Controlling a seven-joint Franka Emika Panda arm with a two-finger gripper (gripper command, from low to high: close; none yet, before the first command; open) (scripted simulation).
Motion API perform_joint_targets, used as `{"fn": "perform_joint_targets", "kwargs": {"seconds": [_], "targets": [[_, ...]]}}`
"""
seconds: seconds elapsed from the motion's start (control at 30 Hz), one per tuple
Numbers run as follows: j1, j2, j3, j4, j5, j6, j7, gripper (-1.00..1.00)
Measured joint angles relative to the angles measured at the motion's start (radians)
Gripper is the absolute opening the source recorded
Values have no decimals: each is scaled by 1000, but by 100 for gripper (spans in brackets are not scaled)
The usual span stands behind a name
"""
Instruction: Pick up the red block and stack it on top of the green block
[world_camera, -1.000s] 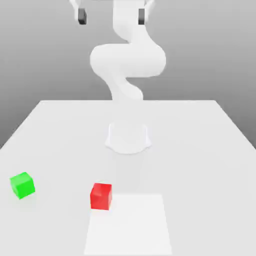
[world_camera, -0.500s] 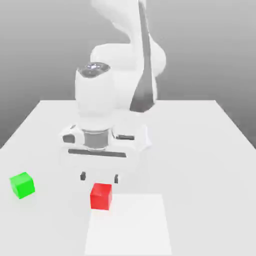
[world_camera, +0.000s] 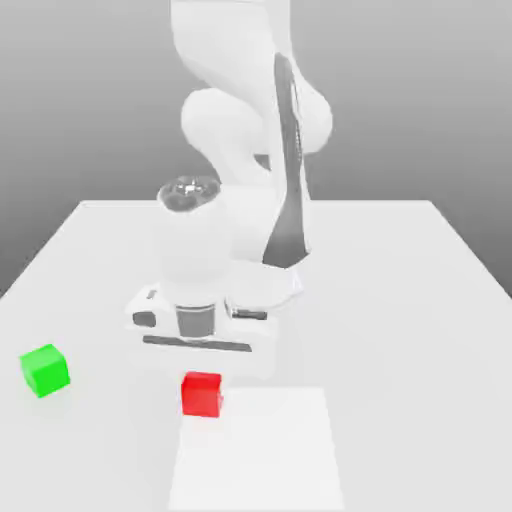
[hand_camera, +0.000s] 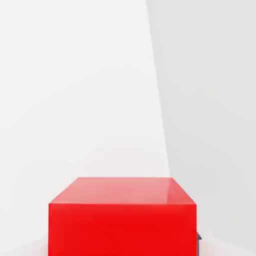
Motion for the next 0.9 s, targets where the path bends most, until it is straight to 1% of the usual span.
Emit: {"fn": "perform_joint_targets", "kwargs": {"seconds": [0.1,0.17,0.6,0.67,0.7,0.8,0.83,0.9], "targets": [[-6,-108,-7,-15,-39,-92,28,-100],[-48,-134,-26,-1,-45,-133,81,-100],[-441,-93,-211,199,-40,-290,616,-100],[-491,-45,-208,212,-9,-256,622,-100],[-474,-13,-190,215,11,-229,613,-100],[-487,90,-150,222,82,-136,565,-100],[-493,109,-141,223,95,-118,557,100],[-493,109,-141,223,95,-118,557,100]]}}
